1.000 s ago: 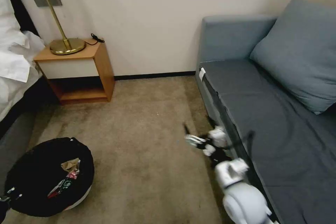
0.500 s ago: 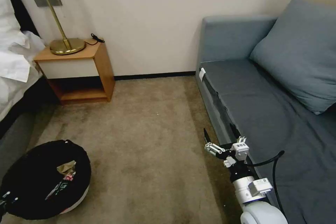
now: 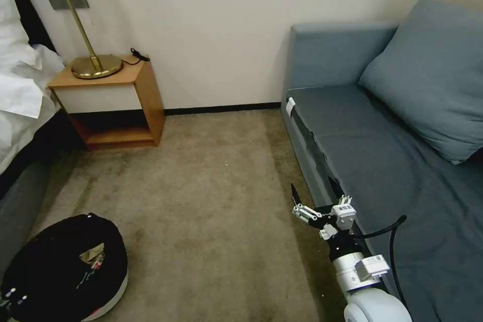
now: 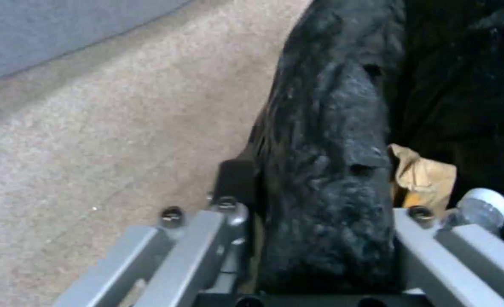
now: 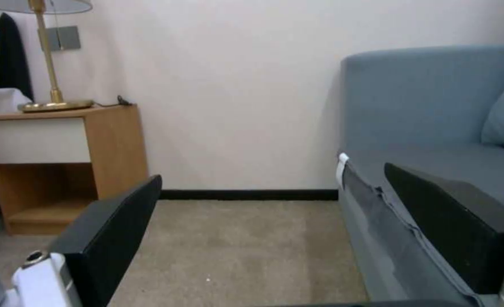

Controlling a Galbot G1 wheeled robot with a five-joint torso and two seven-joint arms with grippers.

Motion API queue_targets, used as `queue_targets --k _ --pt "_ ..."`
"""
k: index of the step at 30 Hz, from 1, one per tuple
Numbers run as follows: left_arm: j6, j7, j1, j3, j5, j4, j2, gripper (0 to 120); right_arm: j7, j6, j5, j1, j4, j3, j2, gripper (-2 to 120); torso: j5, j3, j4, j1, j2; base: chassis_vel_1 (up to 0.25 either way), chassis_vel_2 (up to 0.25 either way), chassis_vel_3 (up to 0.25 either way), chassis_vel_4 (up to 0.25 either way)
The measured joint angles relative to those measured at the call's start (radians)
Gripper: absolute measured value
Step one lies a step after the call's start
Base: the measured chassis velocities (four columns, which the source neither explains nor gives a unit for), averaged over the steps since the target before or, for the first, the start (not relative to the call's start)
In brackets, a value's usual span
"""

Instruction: Pick up the trash bin, then pick up the garbage on the floor and place it into the trash bin.

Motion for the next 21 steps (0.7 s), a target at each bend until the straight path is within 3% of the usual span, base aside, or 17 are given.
queue_targets --k 9,13,21 --pt "0.0 -0.01 0.021 -0.006 0.039 -0.056 0.0 54 0.001 -0.001 0.001 0.001 -0.001 -0.001 0.0 100 0.0001 0.0 0.0 0.0 0.0 0.0 0.0 0.0 0.0" --pt "0.0 -0.009 0.037 -0.01 0.066 -0.11 -0.006 74 0.001 -0.002 0.001 0.001 -0.001 -0.001 0.0 100 0.0002 0.0 0.0 0.0 0.0 0.0 0.0 0.0 0.0" --pt "-0.008 0.01 0.057 -0.005 0.129 -0.182 -0.018 97 0.001 -0.002 0.001 0.002 -0.002 -0.002 0.0 100 0.0 0.0 0.0 0.0 0.0 0.0 0.0 0.0 0.0"
